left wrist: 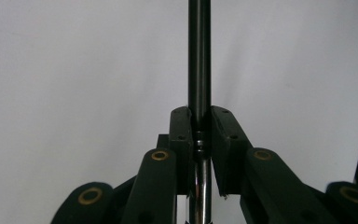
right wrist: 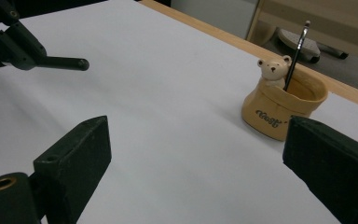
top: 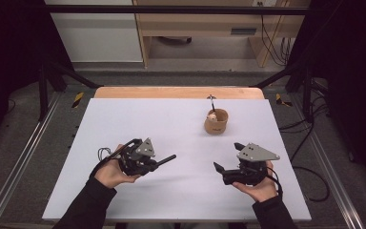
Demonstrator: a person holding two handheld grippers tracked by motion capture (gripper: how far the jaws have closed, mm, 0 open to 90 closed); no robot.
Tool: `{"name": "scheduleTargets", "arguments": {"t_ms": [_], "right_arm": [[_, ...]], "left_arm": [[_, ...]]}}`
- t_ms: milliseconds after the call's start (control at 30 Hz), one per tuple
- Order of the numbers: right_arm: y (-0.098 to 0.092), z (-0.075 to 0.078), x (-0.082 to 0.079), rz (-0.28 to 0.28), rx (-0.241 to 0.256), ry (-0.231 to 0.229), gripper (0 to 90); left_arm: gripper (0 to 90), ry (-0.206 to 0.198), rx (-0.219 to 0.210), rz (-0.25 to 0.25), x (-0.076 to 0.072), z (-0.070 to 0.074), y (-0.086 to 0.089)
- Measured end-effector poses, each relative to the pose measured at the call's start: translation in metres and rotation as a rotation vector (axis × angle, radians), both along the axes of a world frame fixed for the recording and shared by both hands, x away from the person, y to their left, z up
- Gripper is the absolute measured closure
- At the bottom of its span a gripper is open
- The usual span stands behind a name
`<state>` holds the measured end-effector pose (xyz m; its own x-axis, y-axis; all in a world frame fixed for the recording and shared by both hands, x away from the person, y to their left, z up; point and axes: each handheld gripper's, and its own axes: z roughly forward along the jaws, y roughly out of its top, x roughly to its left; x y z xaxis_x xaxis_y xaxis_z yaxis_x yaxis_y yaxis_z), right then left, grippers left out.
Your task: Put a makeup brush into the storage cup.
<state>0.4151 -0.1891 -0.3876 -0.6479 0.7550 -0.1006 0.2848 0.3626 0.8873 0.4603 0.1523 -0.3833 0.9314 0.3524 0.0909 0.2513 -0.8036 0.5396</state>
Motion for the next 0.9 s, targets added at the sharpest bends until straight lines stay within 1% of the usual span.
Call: {"name": "scheduleTargets", "arguments": {"t_ms": [133,433,500,667,800,833,867,900], "right_arm": [[0.008,0.003,0.001,0.028,-0.029,0.004,8.2],[0.019,0.007,0.001,0.07,-0.081,0.005,8.1],[0.021,0.008,0.001,0.078,-0.091,0.004,8.2],[0.024,0.012,0.001,0.093,-0.111,0.002,8.2],[0.028,0.015,0.001,0.111,-0.142,0.001,8.2],[0.029,0.015,0.001,0.113,-0.147,0.002,8.3],[0.03,0.016,0.001,0.12,-0.154,-0.001,8.3],[0.032,0.017,0.0,0.123,-0.159,0.001,8.3]], "left_arm": [[78.8,0.0,-0.004,-0.021,-0.003,0.001,-0.005],[78.8,0.027,-0.028,-0.063,-0.006,0.002,-0.016],[78.8,0.029,-0.02,-0.071,-0.006,0.002,-0.018],[78.8,0.039,-0.03,-0.074,-0.004,0.002,-0.02],[78.8,0.047,-0.033,-0.078,-0.002,0.003,-0.022],[78.8,0.051,-0.05,-0.069,-0.003,0.002,-0.023],[78.8,0.052,-0.036,-0.082,-0.002,0.003,-0.024],[78.8,0.054,-0.031,-0.083,-0.002,0.003,-0.025]]}}
